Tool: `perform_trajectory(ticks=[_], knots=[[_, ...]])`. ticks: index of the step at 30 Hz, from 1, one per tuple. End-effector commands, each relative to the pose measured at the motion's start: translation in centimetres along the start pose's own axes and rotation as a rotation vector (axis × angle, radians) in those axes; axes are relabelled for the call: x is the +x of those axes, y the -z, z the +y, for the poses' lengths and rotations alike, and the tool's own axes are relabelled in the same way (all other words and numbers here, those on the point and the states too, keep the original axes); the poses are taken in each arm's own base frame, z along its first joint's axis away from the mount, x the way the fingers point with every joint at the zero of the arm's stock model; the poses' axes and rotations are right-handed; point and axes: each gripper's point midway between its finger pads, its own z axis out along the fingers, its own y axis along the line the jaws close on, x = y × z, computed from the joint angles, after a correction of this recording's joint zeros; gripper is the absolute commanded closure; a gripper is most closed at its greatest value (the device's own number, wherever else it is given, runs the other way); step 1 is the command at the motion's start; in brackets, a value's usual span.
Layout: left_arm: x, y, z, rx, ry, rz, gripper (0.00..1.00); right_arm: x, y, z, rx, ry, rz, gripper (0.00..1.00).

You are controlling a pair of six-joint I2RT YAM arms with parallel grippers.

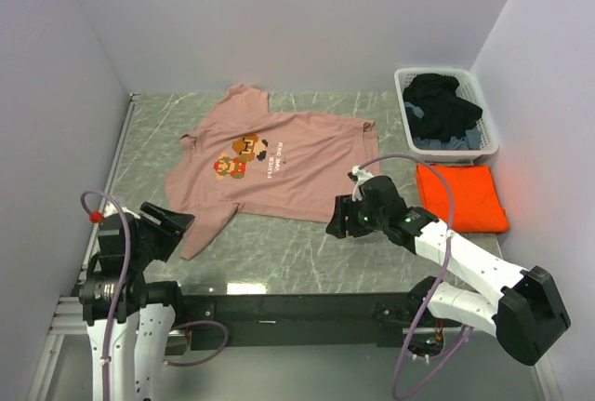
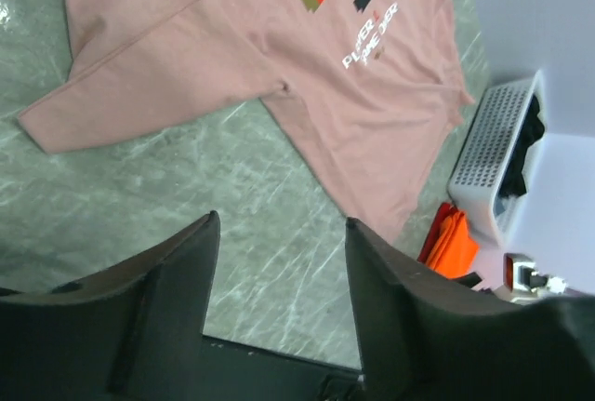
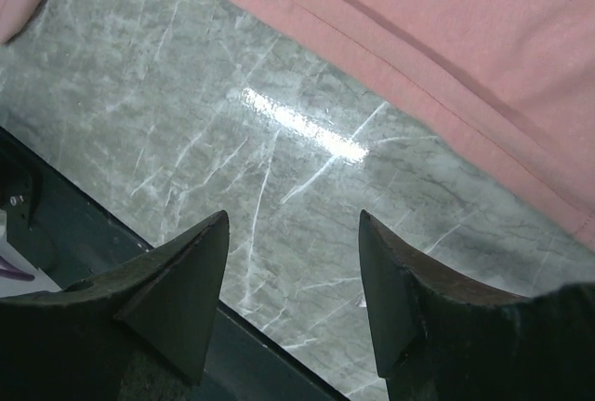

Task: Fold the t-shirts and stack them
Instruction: Flatten the tshirt out

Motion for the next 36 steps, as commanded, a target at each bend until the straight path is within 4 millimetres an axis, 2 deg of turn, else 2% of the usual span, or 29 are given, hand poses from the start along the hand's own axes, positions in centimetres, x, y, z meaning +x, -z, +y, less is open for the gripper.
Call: perform_trajectory(ticks=[1, 4, 8, 10, 11, 13, 14, 16, 17, 18, 19, 20, 21, 22, 23, 24, 25, 27, 31, 36], knots=[[0.4, -0.1, -0.5, 0.008, -0.05, 0.046, 0.29, -0.6, 0.1, 0.4, -0.014, 0.012, -0.02, 0.36], [-0.4, -2.0, -0.6, -0.026, -0.053, 0.051, 0.17, -0.6, 0.1, 0.3, -0.004, 0.02, -0.018, 0.35], [-1.0, -6.3, 0.2, -0.136, -0.059, 0.12, 0.11, -0.6, 0.0, 0.4, -0.011, 0.025, -0.011, 0.36], [-1.8, -8.1, -0.2, -0.136, -0.108, 0.116, 0.08, -0.5, 0.0, 0.6, -0.022, 0.029, -0.006, 0.36], [-1.9, -9.4, 0.5, -0.189, -0.112, 0.142, 0.07, -0.5, 0.0, 0.6, -0.026, 0.032, -0.004, 0.36], [-3.2, -11.2, 0.0, -0.2, -0.175, 0.104, 0.05, -0.5, 0.1, 0.7, -0.03, 0.035, -0.004, 0.36], [-3.4, -12.5, 0.7, -0.245, -0.195, 0.114, 0.05, -0.4, 0.1, 0.7, -0.03, 0.035, 0.0, 0.36], [-4.4, -14.4, 0.2, -0.25, -0.249, 0.072, 0.09, -0.4, 0.2, 0.8, -0.033, 0.037, -0.002, 0.36], [-3.9, -15.7, 0.8, -0.282, -0.259, 0.108, 0.12, -0.3, 0.2, 0.8, -0.034, 0.038, 0.0, 0.36], [-3.9, -16.4, 0.8, -0.285, -0.285, 0.12, 0.15, -0.4, 0.3, 0.8, -0.037, 0.033, 0.0, 0.36], [-3.9, -17.2, -0.5, -0.256, -0.317, 0.121, 0.17, -0.4, 0.4, 0.9, -0.039, 0.034, -0.004, 0.36], [-3.2, -18.3, 0.2, -0.287, -0.35, 0.167, 0.19, -0.4, 0.4, 0.9, -0.041, 0.033, -0.005, 0.36], [-3.3, -18.7, 0.4, -0.314, -0.383, 0.169, 0.19, -0.4, 0.5, 1.0, -0.042, 0.025, -0.004, 0.36], [-3.1, -19.0, -0.7, -0.313, -0.423, 0.187, 0.19, -0.5, 0.7, 1.1, -0.043, 0.028, -0.011, 0.36], [-3.1, -19.8, 0.4, -0.382, -0.451, 0.197, 0.21, -0.4, 0.7, 1.0, -0.042, 0.025, -0.012, 0.36], [-3.2, -20.2, 0.5, -0.411, -0.467, 0.191, 0.24, -0.4, 0.8, 1.0, -0.041, 0.022, -0.016, 0.36], [-3.3, -20.5, -0.2, -0.413, -0.479, 0.185, 0.33, -0.4, 0.8, 1.0, -0.042, 0.022, -0.017, 0.36], [-2.9, -21.4, 0.3, -0.449, -0.479, 0.198, 0.38, -0.2, 0.8, 0.8, -0.038, 0.019, -0.013, 0.36], [-2.0, -22.3, 0.3, -0.481, -0.529, 0.215, 0.38, 0.0, 0.9, 0.7, -0.029, 0.022, -0.006, 0.36], [-0.8, -22.9, 1.8, -0.566, -0.612, 0.262, 0.39, 0.0, 1.0, 0.5, -0.019, 0.017, -0.016, 0.36]])
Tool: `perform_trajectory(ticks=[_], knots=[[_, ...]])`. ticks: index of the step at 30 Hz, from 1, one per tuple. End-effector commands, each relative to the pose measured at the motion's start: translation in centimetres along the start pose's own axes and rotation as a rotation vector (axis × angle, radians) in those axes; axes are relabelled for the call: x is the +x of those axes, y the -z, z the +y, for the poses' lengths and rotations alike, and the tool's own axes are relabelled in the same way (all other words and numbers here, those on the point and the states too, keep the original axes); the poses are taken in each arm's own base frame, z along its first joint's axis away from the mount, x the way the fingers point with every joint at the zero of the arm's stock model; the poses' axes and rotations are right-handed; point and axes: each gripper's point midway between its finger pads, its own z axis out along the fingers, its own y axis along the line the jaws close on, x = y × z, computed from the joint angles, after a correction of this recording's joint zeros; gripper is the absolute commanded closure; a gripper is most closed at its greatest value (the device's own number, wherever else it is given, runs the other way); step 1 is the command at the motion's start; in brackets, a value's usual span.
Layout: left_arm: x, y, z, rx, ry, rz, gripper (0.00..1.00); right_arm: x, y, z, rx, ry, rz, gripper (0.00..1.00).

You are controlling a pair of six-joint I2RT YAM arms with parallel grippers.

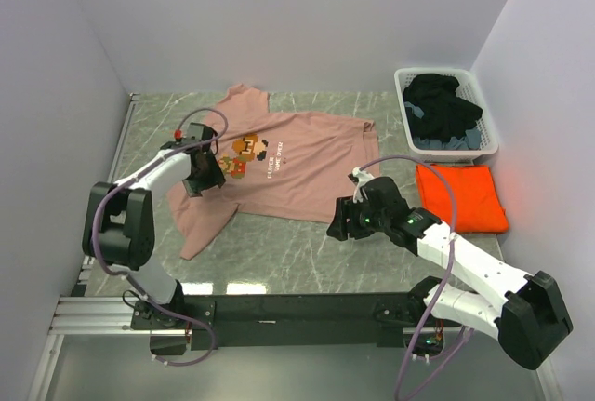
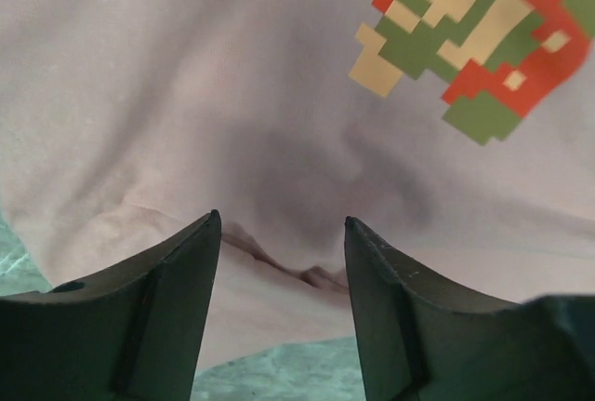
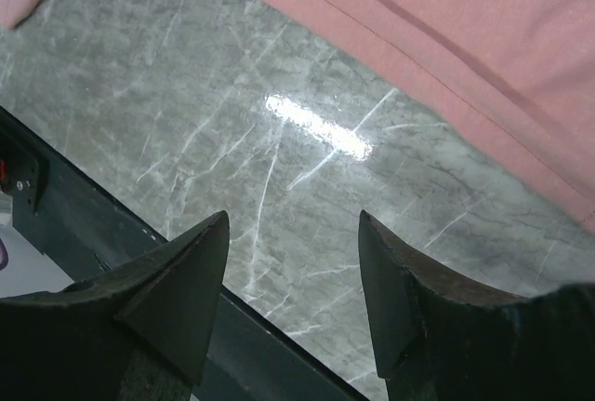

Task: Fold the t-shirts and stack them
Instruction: Flatten the tshirt out

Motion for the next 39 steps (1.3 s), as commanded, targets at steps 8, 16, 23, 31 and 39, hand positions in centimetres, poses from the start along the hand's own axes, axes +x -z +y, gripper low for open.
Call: perform_trajectory(ticks=[8, 16, 23, 31, 39], knots=[[2.8, -0.6, -0.5, -0.091, -0.154, 0.047, 0.46, -0.3, 0.3, 0.2, -0.007, 0.002, -0.02, 0.36], [6.9, 1.9, -1.6, -0.065, -0.206, 0.076, 0.48, -0.4, 0.1, 0.1, 0.001, -0.004, -0.022, 0.36], [10.3, 2.7, -1.7, -0.043, -0.242, 0.114, 0.46, -0.3, -0.2, 0.2, -0.003, -0.008, -0.01, 0.36], [14.4, 3.0, -2.9, 0.023, -0.261, 0.19, 0.47, -0.1, -0.2, 0.1, -0.004, -0.014, -0.008, 0.36], [19.9, 5.7, -4.9, 0.14, -0.289, 0.278, 0.48, -0.2, -0.2, -0.1, 0.012, -0.01, -0.008, 0.36]])
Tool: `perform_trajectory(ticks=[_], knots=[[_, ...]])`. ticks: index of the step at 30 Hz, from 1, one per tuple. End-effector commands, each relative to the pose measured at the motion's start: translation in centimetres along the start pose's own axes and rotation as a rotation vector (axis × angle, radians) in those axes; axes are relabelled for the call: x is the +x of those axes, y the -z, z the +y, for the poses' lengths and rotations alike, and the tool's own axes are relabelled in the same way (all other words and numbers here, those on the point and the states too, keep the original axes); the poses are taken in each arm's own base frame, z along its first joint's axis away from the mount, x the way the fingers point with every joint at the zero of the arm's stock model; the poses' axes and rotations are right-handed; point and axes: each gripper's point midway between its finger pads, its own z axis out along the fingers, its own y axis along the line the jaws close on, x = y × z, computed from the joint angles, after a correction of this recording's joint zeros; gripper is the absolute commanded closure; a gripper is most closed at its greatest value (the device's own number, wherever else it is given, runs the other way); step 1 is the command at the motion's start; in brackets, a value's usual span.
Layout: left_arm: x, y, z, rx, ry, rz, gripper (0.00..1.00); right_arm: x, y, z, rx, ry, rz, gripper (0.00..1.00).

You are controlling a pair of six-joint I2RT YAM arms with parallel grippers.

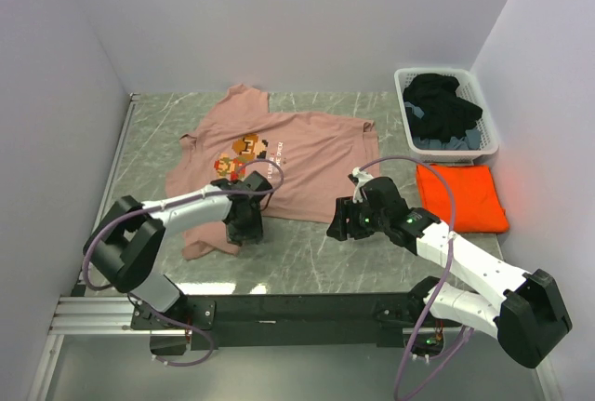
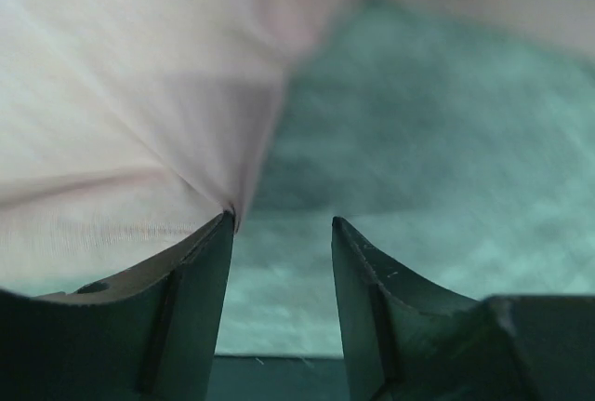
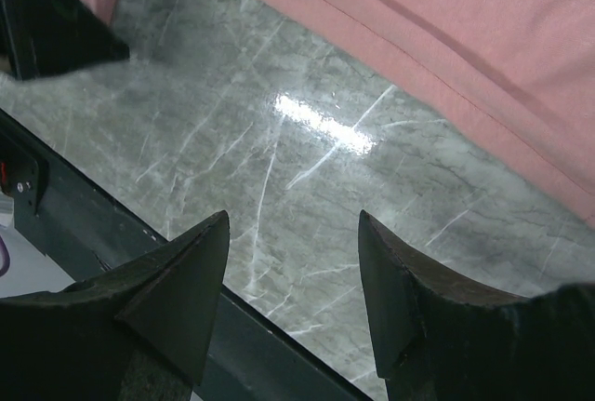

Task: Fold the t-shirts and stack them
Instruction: Flatten the tshirt out

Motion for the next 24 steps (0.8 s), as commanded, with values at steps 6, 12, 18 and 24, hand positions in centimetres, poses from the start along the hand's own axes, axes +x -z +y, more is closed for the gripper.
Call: perform_trajectory(ticks=[6, 12, 18, 24], knots=[[-1.0, 5.7, -1.6, 0.136, 0.156, -0.113, 0.5, -0.4, -0.1, 0.1, 0.005, 0.003, -0.01, 0.36], [-5.6, 7.0, 2.8, 0.047, 0.282, -0.229, 0.48, -0.6, 0.0, 0.1, 0.005, 0.009, -0.017, 0.36], [-6.1, 4.1, 4.9, 0.006, 0.316, -0.21, 0.52, -0.4, -0.1, -0.3, 0.018, 0.002, -0.021, 0.36], [-3.3, 1.4, 4.6, 0.024, 0.32, -0.108, 0.55, -0.4, 0.0, -0.5, 0.031, 0.007, -0.029, 0.36]])
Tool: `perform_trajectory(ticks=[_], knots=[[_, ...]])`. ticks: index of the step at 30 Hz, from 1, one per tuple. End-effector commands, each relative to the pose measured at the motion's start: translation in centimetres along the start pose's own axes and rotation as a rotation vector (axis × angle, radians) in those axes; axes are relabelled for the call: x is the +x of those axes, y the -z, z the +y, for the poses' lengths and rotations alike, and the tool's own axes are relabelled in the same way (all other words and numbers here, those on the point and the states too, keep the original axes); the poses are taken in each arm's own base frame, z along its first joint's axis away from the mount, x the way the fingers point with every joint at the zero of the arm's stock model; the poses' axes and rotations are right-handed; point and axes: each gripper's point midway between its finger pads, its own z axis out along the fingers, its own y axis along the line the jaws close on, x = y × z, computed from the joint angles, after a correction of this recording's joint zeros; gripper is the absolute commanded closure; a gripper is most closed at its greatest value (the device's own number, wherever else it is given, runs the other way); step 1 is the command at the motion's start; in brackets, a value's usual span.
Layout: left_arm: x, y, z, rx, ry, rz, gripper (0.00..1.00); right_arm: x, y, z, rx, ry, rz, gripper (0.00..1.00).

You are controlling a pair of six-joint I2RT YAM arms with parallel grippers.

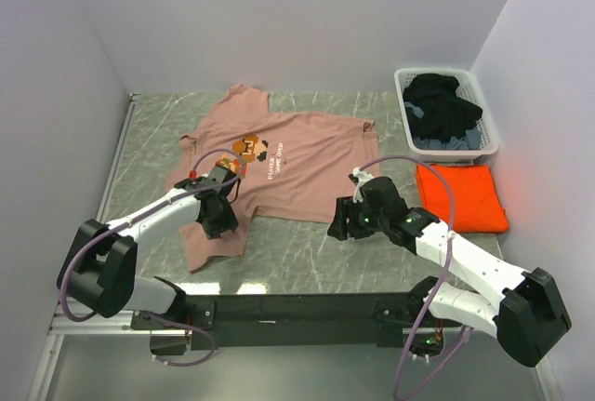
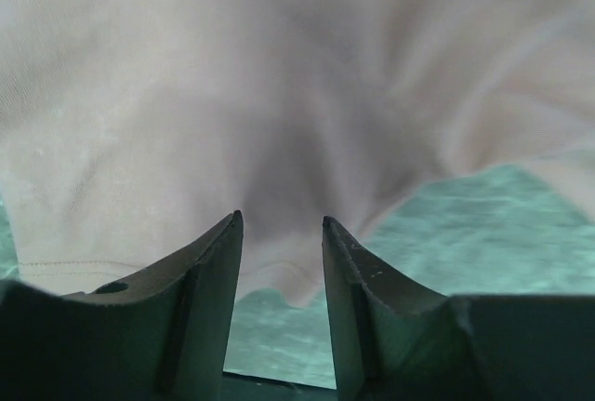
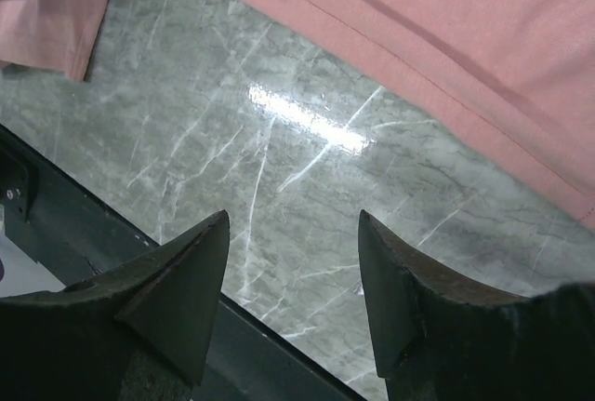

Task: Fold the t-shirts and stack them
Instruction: Flatten the tshirt out

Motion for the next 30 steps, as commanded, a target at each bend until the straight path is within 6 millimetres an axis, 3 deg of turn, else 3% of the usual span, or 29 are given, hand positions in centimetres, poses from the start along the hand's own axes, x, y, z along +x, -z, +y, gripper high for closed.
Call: perform_trajectory(ticks=[1, 5, 9, 12, 15, 22, 25, 30], knots=[[1.3, -0.5, -0.3, 0.033, 0.004, 0.035, 0.55, -0.3, 0.1, -0.1, 0.01, 0.008, -0.024, 0.36], [4.1, -0.6, 0.0, 0.049, 0.001, 0.092, 0.56, -0.4, 0.0, -0.1, 0.011, 0.005, -0.027, 0.36], [7.2, -0.4, -1.6, 0.114, -0.044, 0.161, 0.55, -0.4, -0.1, -0.2, 0.012, 0.004, -0.025, 0.36], [8.5, -0.5, -2.6, 0.123, -0.072, 0.186, 0.55, -0.4, -0.3, -0.2, 0.013, 0.004, -0.021, 0.36], [8.5, 0.3, -3.7, 0.136, -0.086, 0.187, 0.55, -0.6, -0.1, -0.1, 0.013, 0.006, -0.024, 0.36], [3.8, 4.1, -4.6, 0.149, -0.009, 0.006, 0.48, -1.0, 0.1, -1.2, 0.078, 0.018, -0.033, 0.36], [1.5, 3.8, -2.3, 0.072, 0.049, -0.075, 0.47, -1.5, 0.0, -2.5, 0.151, -0.015, -0.042, 0.36], [-2.8, 2.0, 1.8, 0.021, 0.192, -0.15, 0.57, -3.1, -0.1, -5.2, 0.218, -0.143, -0.087, 0.36]])
